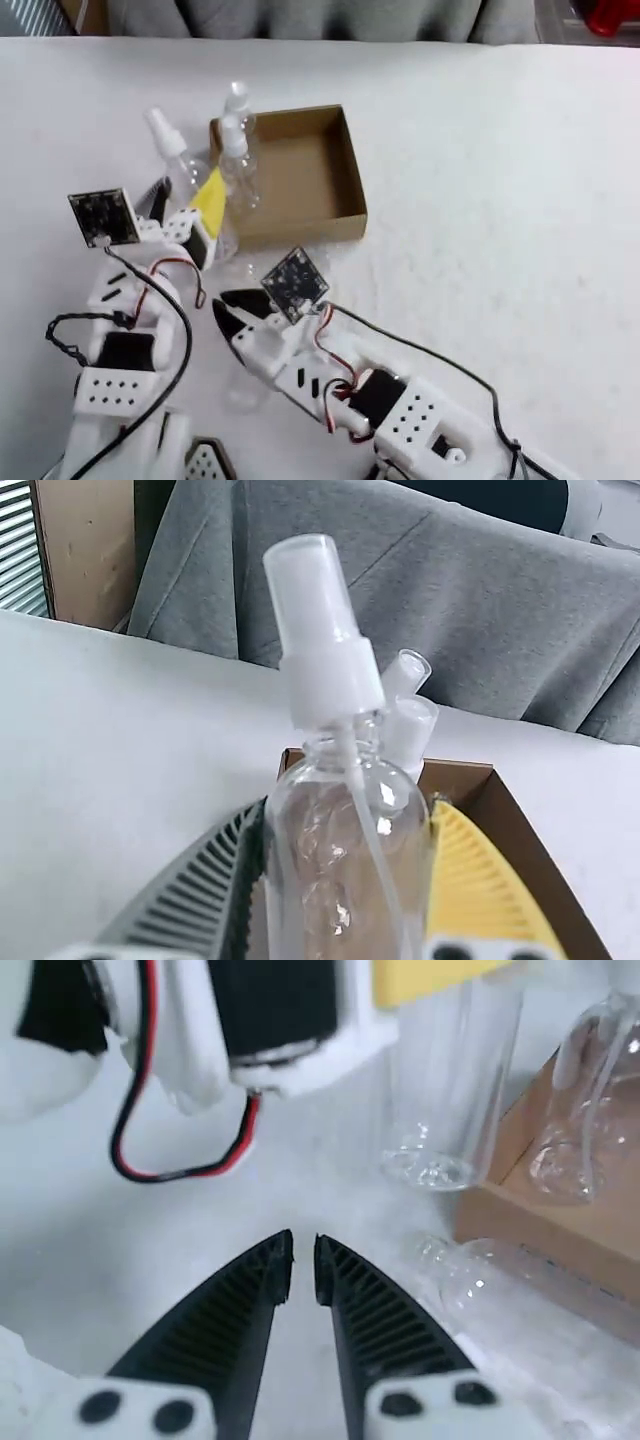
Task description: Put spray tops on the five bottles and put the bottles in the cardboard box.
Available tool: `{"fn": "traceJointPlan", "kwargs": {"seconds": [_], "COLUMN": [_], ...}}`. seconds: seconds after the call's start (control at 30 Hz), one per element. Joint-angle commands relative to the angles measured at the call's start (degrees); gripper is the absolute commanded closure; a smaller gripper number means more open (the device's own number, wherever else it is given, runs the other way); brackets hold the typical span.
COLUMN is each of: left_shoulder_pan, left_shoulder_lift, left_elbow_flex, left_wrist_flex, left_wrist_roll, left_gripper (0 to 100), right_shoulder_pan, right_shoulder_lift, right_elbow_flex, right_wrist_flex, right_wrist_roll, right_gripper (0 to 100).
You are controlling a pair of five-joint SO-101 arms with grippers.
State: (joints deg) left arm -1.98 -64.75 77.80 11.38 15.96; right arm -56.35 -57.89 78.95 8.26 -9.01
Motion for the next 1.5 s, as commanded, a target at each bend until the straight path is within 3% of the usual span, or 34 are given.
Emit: {"fn": "traceJointPlan", "kwargs": {"seconds": [0.0,0.23,0.53,0.93,1.27,1.47], "left_shoulder_pan": [-0.04,0.4,6.55,6.9,6.99,6.9], "left_shoulder_lift": [0.04,-6.02,-20.88,-33.89,-36.88,-37.05], "left_elbow_flex": [-2.99,-4.66,-4.48,-4.57,-4.48,-1.23], "left_wrist_flex": [1.85,10.29,22.51,33.58,35.78,32.53], "left_wrist_roll": [0.18,0.18,0.18,0.18,0.18,0.18], "left_gripper": [98,98,98,98,98,98], "right_shoulder_pan": [1.01,1.1,1.1,3.56,6.11,7.96], "right_shoulder_lift": [-0.66,-0.75,-0.75,-0.75,-0.75,-0.75], "right_elbow_flex": [-0.09,0.09,0.18,0.18,0.18,0.97], "right_wrist_flex": [-1.89,-1.8,-1.54,-1.45,-1.45,-1.36], "right_wrist_roll": [-0.44,-0.44,-0.44,-0.35,-0.18,0.0], "right_gripper": [98.3,98.3,98.3,98.3,98.3,98.3]}}
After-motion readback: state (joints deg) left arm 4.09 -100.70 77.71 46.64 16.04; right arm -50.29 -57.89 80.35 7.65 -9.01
